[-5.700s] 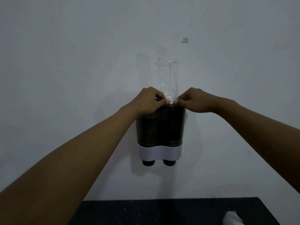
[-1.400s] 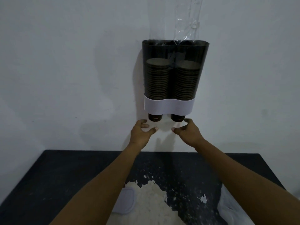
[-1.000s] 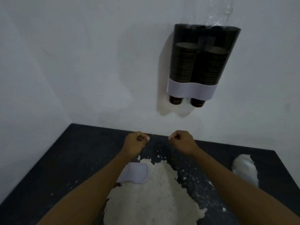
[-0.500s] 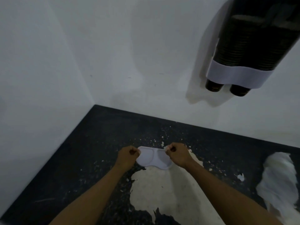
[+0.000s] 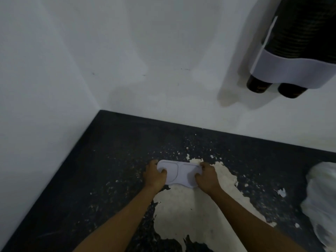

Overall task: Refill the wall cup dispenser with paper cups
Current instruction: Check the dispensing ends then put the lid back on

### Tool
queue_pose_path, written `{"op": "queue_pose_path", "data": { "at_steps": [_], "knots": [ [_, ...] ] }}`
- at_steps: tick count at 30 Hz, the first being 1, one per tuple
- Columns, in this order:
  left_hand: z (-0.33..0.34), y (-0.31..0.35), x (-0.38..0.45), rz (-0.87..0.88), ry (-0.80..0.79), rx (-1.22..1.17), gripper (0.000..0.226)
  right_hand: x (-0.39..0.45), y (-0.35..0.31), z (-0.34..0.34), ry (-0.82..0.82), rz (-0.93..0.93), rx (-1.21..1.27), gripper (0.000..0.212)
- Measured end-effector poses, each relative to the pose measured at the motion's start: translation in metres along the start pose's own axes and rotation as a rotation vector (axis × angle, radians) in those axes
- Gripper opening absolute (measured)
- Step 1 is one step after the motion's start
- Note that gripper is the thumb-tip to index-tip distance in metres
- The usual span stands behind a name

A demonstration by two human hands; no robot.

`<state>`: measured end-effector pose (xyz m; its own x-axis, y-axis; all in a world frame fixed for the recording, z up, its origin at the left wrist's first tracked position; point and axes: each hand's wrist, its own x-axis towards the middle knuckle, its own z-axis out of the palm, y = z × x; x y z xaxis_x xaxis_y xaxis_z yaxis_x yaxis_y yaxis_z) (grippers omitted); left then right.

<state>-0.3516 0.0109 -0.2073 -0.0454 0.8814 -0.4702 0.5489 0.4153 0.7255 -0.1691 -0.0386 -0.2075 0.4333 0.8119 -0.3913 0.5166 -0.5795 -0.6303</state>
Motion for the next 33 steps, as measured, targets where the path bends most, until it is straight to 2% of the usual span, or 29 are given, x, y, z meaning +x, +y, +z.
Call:
{"op": "queue_pose_path", "data": {
  "at_steps": [5, 11, 18, 20, 23, 26, 28, 33],
  "knots": [
    [0.000, 0.029, -0.013, 0.115, 0.158, -0.071, 0.019, -0.009, -0.001, -0.024, 0.165, -0.068, 0.157, 0.032],
    [0.000, 0.092, -0.049, 0.357, 0.249, -0.262, 0.014, -0.027, -0.018, -0.084, 0.333, -0.128, 0.467, 0.023],
    [-0.012, 0.197, -0.100, 0.839, 0.289, -0.404, 0.014, -0.054, -0.053, -0.202, 0.641, -0.434, 0.594, 0.022],
    [-0.017, 0.242, -0.123, 0.988, 0.315, -0.463, 0.013, -0.069, -0.067, -0.246, 0.777, -0.556, 0.628, 0.022],
    [-0.026, 0.309, -0.154, 1.130, 0.347, -0.559, 0.009, -0.092, -0.095, -0.305, 0.900, -0.731, 0.654, 0.024],
    [-0.036, 0.369, -0.178, 1.195, 0.394, -0.659, 0.006, -0.108, -0.119, -0.352, 0.972, -0.877, 0.601, 0.027],
    [-0.043, 0.404, -0.185, 1.174, 0.390, -0.673, 0.005, -0.108, -0.134, -0.379, 0.996, -0.939, 0.561, 0.028],
    [-0.054, 0.460, -0.185, 1.108, 0.355, -0.555, 0.014, -0.089, -0.154, -0.436, 0.987, -0.932, 0.436, 0.027]
  ]
}}
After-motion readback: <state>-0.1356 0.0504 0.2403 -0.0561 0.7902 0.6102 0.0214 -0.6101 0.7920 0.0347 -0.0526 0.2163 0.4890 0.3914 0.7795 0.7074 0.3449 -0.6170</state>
